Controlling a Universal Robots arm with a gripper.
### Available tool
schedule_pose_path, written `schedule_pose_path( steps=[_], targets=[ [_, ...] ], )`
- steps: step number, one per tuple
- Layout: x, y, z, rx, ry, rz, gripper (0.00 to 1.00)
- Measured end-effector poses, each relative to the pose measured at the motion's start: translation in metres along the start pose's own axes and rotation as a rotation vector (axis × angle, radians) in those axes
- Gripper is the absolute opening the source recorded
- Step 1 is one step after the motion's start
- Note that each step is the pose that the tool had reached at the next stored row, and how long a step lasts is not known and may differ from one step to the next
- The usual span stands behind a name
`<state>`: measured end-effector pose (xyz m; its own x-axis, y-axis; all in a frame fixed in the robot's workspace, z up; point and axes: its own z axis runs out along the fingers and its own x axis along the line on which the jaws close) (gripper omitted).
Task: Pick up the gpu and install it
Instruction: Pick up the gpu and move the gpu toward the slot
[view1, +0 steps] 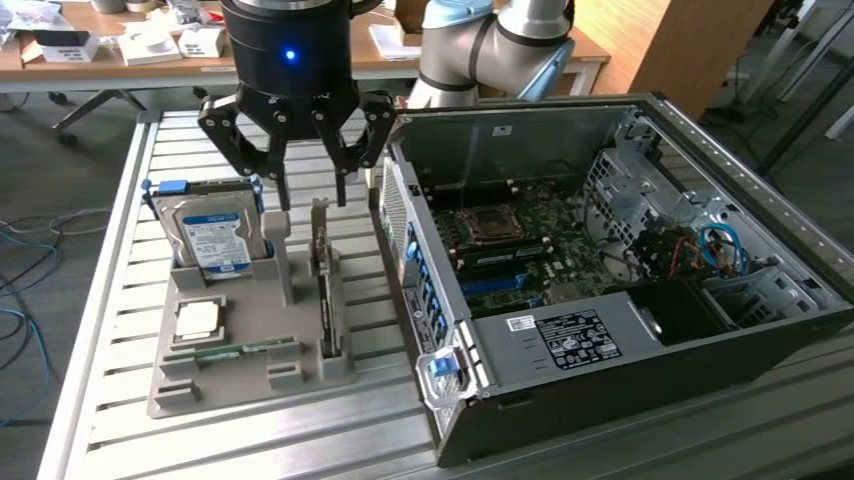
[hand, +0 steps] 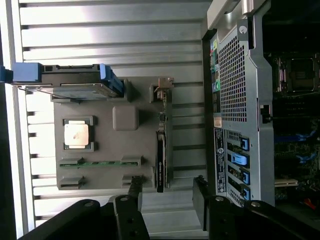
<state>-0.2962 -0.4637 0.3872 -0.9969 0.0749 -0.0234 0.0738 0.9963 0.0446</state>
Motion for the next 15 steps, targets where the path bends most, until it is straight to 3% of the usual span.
schedule_pose_path(
  steps=[5,15],
  targets=[
    [0.000,-0.0002,0.0030,0.0000,0.0000,0.000,0.53],
    [0.001,-0.0010,0.0209,0.0000,0.0000,0.000,0.53]
  ],
)
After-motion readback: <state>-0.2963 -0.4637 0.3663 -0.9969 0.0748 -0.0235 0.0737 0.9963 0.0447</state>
